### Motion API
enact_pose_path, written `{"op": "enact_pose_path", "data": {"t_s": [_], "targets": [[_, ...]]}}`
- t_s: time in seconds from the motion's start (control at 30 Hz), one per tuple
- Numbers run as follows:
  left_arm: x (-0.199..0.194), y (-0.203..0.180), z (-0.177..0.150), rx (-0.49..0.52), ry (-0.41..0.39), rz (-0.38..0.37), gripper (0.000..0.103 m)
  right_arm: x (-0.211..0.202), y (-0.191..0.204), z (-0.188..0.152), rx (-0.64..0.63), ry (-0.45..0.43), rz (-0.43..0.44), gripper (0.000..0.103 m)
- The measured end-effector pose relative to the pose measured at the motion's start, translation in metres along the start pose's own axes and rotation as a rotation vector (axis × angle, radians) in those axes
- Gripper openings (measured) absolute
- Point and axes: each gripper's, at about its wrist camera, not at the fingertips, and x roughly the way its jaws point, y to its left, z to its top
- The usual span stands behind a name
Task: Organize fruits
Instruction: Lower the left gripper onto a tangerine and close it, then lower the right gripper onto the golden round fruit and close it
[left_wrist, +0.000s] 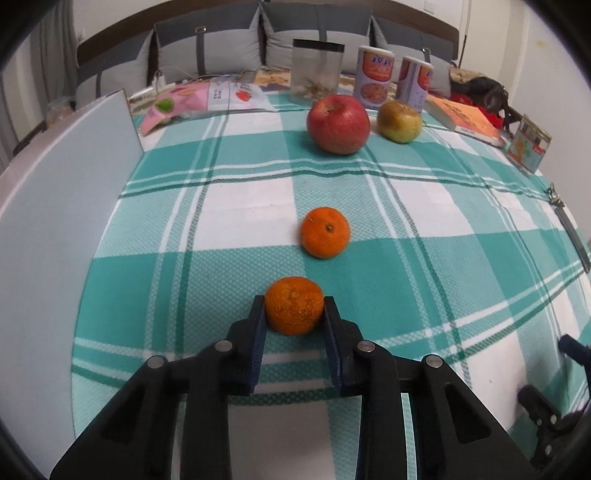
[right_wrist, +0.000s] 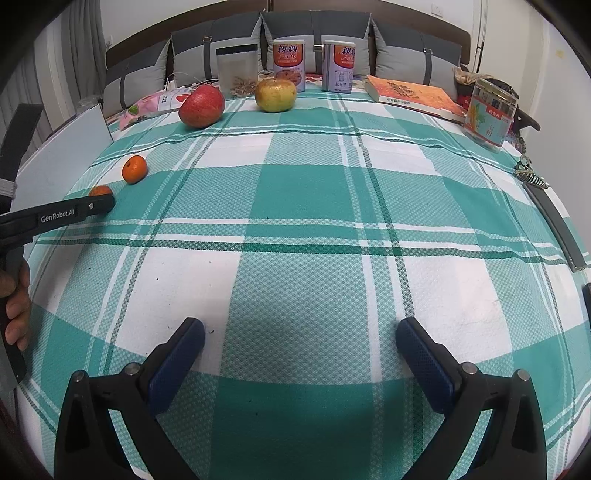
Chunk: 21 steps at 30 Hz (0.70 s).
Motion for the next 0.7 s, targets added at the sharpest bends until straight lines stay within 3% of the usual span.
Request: {"op": "enact_pose_path", "data": {"t_s": [0.13, 0.27, 0.37, 0.43, 0.6, 0.63, 0.67, 0.7], "targets": [[-0.01, 0.001, -0.006, -0.003, 0.011, -0.013, 0.029, 0.006, -0.014, 0.052, 0.015, 0.003, 0.076, 0.101], [-0.016, 0.009, -0.015, -0.066, 0.042, -0.046, 0.029, 0.03, -0.023, 0.153, 0.047, -0.031, 0.125, 0.099], [-0.019, 0.013, -0.022, -0.099, 0.059, -0.058, 0.029, 0.071, -0.017, 0.229, 0.086, 0.013, 0.179, 0.09], [-0.021, 0.016, -0.026, -0.106, 0.067, -0.058, 0.029, 0.094, -0.008, 0.261, 0.097, 0.019, 0.174, 0.09], [-0.026, 0.02, -0.03, -0.114, 0.077, -0.075, 0.029, 0.156, 0.014, 0.304, 0.109, 0.119, 0.128, 0.087], [-0.026, 0.02, -0.03, -0.113, 0.079, -0.077, 0.029, 0.167, 0.016, 0.306, 0.107, 0.148, 0.117, 0.083], [-0.026, 0.02, -0.03, -0.108, 0.079, -0.08, 0.029, 0.175, 0.017, 0.307, 0.104, 0.168, 0.109, 0.07], [-0.026, 0.02, -0.03, -0.102, 0.08, -0.082, 0.029, 0.182, 0.018, 0.308, 0.094, 0.183, 0.106, 0.066]]}}
